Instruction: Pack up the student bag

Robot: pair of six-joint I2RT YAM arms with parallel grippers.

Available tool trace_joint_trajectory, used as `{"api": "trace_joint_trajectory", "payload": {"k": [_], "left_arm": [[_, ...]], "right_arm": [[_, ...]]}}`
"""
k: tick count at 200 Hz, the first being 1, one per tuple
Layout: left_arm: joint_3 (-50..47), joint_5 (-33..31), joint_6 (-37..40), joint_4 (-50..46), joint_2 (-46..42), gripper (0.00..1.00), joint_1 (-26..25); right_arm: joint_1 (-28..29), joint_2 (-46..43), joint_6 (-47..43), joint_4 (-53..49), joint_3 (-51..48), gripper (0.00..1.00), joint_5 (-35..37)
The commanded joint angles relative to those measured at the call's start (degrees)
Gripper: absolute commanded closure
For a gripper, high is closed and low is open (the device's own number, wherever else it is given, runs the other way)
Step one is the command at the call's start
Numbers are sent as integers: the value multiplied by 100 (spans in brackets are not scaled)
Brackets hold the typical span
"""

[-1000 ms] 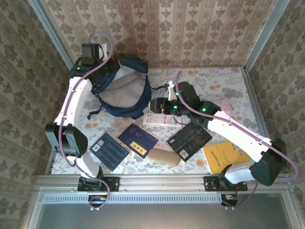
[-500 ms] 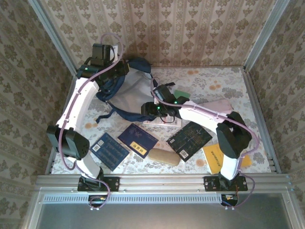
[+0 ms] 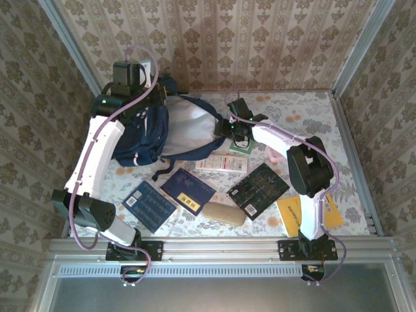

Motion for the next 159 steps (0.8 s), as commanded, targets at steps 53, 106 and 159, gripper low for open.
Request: {"api": "trace_joint_trajectory", "payload": {"k": [53,106,159], "left_arm": [[-496,412,-494,1965,364,100,667],[-972,719,-669,2339,212,100,685],[-1162,836,-642,2339,100,100,704]], "right_arm": [[101,-1421,-735,-426,-311,35,331],[560,-2676,-1903,-2143,-1144,33,186],[2756,-2562,-3789,-3767,-1349,29,1256]]}}
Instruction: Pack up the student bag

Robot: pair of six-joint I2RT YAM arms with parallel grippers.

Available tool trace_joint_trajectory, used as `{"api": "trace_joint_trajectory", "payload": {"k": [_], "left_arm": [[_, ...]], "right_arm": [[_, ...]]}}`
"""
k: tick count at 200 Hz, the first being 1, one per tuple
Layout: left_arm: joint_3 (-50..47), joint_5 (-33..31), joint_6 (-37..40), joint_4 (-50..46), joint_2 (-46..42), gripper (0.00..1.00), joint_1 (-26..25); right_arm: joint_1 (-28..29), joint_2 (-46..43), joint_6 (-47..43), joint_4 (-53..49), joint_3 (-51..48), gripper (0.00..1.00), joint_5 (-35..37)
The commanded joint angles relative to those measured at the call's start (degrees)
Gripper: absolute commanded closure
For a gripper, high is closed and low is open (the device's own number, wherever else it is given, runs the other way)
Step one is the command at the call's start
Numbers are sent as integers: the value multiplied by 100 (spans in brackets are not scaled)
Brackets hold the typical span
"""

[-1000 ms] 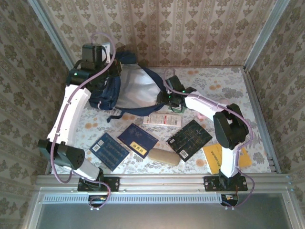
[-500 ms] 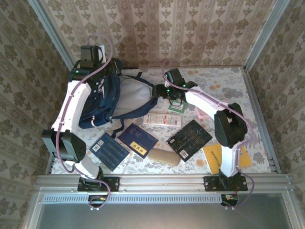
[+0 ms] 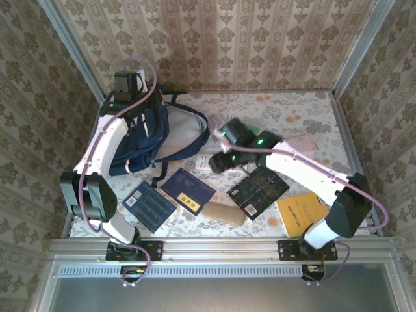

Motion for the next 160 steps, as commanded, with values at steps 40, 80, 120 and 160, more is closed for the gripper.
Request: {"api": "trace_joint_trajectory", "payload": {"k": [40,80,120,160], "left_arm": [[85,321,-74,512,-370,100,44],[86,375,-57,507,-373,100,37],[77,443,-70,533,-324,100,-17],[121,472,10,499,-252,100,-132]], "right_arm": [[1445,664,-2048,-1114,-749,21,704],[1823,1241,-2160,-848,-916,18,920],[1823,1555,-2122,-555,-1004,18,1275],[1815,1635,-2136,-461,-1013,19,1341]]}}
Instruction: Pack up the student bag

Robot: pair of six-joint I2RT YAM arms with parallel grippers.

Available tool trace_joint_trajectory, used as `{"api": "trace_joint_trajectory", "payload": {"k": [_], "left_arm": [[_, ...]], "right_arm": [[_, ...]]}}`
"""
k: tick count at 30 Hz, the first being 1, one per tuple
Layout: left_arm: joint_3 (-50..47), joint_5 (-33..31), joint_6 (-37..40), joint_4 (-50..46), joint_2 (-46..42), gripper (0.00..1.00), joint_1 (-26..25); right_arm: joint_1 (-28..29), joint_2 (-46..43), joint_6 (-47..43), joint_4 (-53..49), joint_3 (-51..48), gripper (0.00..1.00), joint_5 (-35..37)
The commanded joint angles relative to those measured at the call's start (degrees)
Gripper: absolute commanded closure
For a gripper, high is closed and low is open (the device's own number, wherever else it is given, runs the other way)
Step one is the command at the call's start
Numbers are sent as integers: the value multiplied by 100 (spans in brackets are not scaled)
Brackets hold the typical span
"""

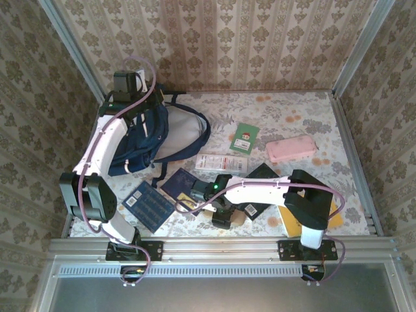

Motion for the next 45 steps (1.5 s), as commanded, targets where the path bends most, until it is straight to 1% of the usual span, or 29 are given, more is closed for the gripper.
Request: {"api": "trace_joint_trajectory", "payload": {"k": [1,7,10,13,16,18,20,21,24,26,28,31,33,37,41,45], "left_arm": [[130,228,34,503,-216,100,-99],[139,210,68,468,-211,100,-140],[149,255,49,478,-173,100,-143],[156,282,59,470,-156,100,-141],[161,290,44,481,-121,100,-143],[165,322,38,474,-71,100,-152],[174,341,36,462,-26,100,-153],[194,361,31,467,-7,100,-152],[225,423,28,458,35,100,-189],[273,483,-8,433,57,100,-203],[305,559,-19,410,78,100,-226],[427,675,95,305,66,100,-265],[468,781,132,290,33,100,-266],[595,1188,137,148,-9,100,-232],[462,1424,279,147,-172,100,-223],[196,1723,233,441,-410,100,-194]], "right_arm": [[-17,109,-133,49,-20,19,247],[-70,370,-236,-46,127,21,150],[-79,544,-301,-100,217,26,147],[-111,653,-353,-182,335,35,145],[-90,568,-344,-96,282,47,257],[-79,388,-240,-31,191,54,243],[-86,119,-151,61,82,66,234],[-101,-51,-105,137,22,69,239],[-280,-592,109,272,-68,70,189],[-526,-1000,296,414,-93,70,45],[-846,-1472,575,703,-160,71,-256],[-1472,-2150,1245,1419,-247,71,-865],[-1808,-2376,1711,1907,-253,71,-1080],[-2373,-2378,2625,2907,-99,72,-1089],[-2957,-2333,3880,4236,-236,74,-1103],[-3358,-1786,5188,5549,-247,75,-1483]]}}
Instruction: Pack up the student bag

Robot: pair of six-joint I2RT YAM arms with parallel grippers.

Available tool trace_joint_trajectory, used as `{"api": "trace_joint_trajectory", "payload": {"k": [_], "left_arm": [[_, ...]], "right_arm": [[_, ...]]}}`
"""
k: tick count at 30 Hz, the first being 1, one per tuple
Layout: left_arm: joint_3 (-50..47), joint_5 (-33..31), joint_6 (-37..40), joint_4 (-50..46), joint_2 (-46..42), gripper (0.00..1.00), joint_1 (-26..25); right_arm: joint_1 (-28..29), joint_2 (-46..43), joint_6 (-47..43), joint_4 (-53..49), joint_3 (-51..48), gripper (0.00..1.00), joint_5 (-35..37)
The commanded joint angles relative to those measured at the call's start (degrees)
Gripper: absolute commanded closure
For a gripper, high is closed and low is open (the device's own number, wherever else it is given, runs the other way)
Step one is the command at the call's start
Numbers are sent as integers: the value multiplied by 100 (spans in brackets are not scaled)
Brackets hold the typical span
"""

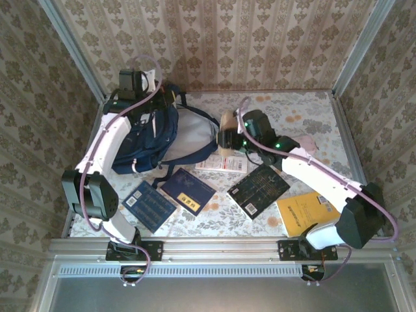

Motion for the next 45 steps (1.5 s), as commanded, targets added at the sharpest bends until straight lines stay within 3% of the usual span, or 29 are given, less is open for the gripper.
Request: {"api": "trace_joint_trajectory", "payload": {"k": [1,10,13,19,23,28,33,41,45], "left_arm": [[-32,670,167,657,-557,100,6],[-95,1423,27,1101,-654,100,62],[-111,1559,36,1164,-653,100,72],[-121,1721,-126,1357,-657,100,170],[-231,1969,-382,1717,-630,100,208],[-231,2030,-420,1751,-641,100,212],[-270,2059,-448,1827,-661,100,201],[-271,2185,-528,1919,-708,100,210],[-291,2054,-515,1821,-721,100,247]], "right_arm": [[-217,578,1690,1782,37,75,-403],[-259,2191,3090,2672,901,74,280],[-191,2821,3360,2859,1457,74,-224],[152,3766,3362,2268,2526,71,-776],[440,4244,3224,1118,3315,70,-716],[682,4779,3604,1135,3805,67,-786],[983,5652,3719,1018,5076,57,-1031],[1158,7074,3872,496,7236,29,-1111],[1170,6927,3547,368,7248,26,-921]]}}
